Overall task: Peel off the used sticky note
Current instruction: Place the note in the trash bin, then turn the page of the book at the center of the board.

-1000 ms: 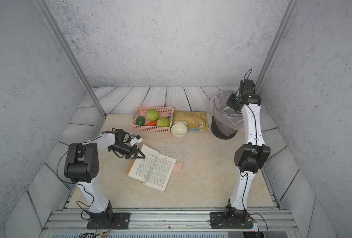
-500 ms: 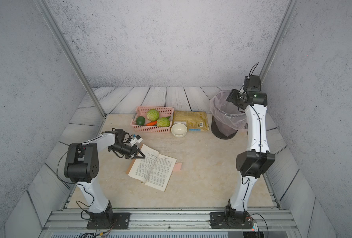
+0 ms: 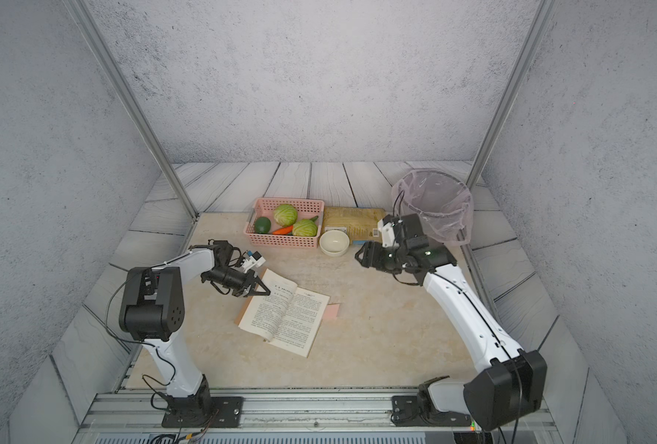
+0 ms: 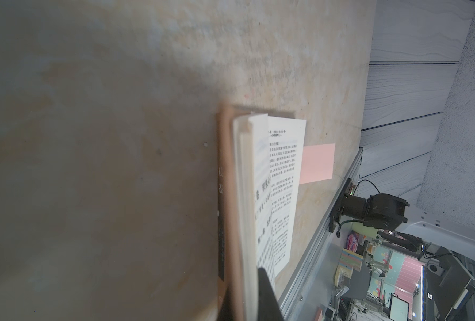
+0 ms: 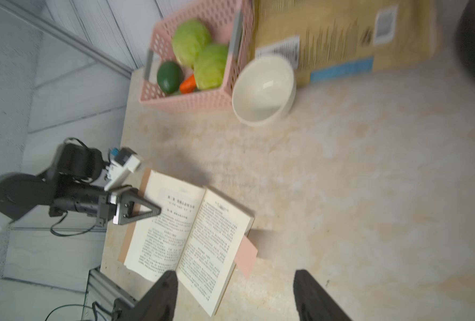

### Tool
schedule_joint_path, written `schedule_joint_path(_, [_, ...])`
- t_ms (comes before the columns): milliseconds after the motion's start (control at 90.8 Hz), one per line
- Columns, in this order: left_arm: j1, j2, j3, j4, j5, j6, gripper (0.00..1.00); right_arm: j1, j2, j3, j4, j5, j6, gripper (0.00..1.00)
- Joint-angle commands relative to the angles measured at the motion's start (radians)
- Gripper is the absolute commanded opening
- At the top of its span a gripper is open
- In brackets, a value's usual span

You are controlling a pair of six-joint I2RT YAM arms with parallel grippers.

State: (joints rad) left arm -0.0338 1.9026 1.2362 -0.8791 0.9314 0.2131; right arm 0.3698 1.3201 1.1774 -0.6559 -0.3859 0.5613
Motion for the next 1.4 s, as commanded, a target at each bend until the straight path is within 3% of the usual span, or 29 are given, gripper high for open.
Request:
schedule_joint_path(0, [0.012, 0.01, -0.003, -0.001, -0.032, 0.016, 0.0, 0.09, -0.029, -0.174, 0.184, -0.058, 0.115, 0.7])
schedule_joint_path(143, [0.011, 0.017, -0.003, -0.002, -0.032, 0.017, 0.0, 0.238, -0.001, -0.297, 0.303, -0.046, 0.16, 0.69])
schedule_joint_path(341, [0.012, 0.024, 0.0, -0.006, -0.031, 0.019, 0.0, 0.356, 0.073, -0.245, 0.335, -0.021, 0.192, 0.68])
schedule_joint_path(760, [0.012, 0.024, 0.0, -0.007, -0.028, 0.019, 0.0, 0.363, 0.302, -0.179, 0.468, 0.003, 0.299, 0.69])
schedule_joint_path(1387, [0.012, 0.025, -0.001, -0.008, -0.023, 0.02, 0.0, 0.367, 0.401, -0.206, 0.549, 0.011, 0.335, 0.68])
